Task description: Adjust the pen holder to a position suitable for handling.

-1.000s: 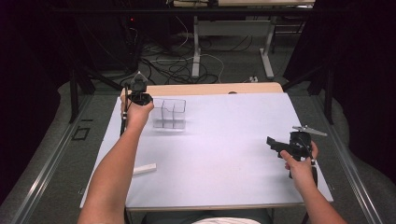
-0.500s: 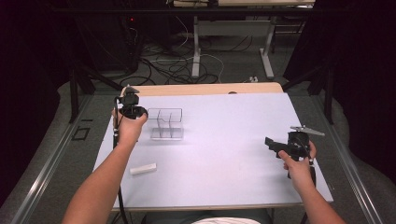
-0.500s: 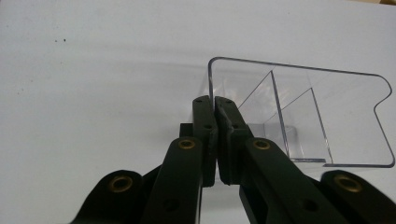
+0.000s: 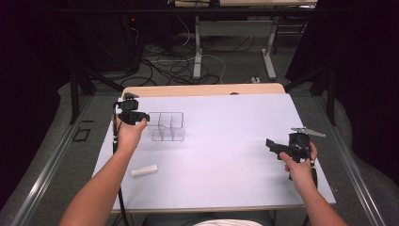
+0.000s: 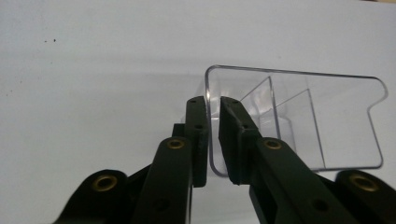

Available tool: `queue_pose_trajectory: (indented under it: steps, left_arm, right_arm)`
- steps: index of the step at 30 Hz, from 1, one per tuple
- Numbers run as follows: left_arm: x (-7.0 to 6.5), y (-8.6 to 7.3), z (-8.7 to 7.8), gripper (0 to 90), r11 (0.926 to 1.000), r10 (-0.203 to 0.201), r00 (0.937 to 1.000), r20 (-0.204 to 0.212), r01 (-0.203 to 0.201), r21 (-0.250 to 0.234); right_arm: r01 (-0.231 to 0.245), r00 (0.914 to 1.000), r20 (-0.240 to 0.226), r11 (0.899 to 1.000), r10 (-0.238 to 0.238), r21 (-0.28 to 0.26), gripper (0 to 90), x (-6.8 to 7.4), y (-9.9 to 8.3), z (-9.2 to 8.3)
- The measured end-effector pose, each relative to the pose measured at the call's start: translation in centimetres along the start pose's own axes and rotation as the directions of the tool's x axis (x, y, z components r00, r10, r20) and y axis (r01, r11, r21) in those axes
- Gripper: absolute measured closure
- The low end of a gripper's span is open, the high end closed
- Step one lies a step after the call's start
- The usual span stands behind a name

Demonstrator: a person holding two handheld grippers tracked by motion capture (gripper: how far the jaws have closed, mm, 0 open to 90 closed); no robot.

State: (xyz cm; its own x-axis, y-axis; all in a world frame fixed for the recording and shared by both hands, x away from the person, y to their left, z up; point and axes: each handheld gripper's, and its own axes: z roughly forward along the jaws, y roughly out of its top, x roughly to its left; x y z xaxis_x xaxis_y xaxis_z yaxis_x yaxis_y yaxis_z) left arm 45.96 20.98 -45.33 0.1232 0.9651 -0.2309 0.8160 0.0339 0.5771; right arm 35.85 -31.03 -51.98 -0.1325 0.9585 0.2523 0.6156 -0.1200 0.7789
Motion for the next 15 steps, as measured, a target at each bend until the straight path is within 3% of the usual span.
queue_pose_trajectory:
  steps: [3,7,15]
  left_arm:
    - [-0.1,0.2,-0.7,78.2,0.9996,0.018,0.9997,0.016,-0.018,-0.024]
    - [0.0,0.4,-1.1,82.6,0.9961,0.048,0.9988,-0.004,-0.049,-0.074]
    - [0.4,0.6,0.4,90.0,0.9972,0.059,0.9971,-0.048,-0.061,-0.043]
  right_arm:
    - [0.007,1.0,0.003,1.0,-0.007,-0.004,0.4,-0.1,0.0,0.0]
    - [-0.002,1.0,0.002,1.0,0.002,-0.001,0.4,0.0,0.0,0.0]
    - [0.006,1.0,0.002,1.0,-0.006,0.0,0.4,0.0,-0.1,0.1]
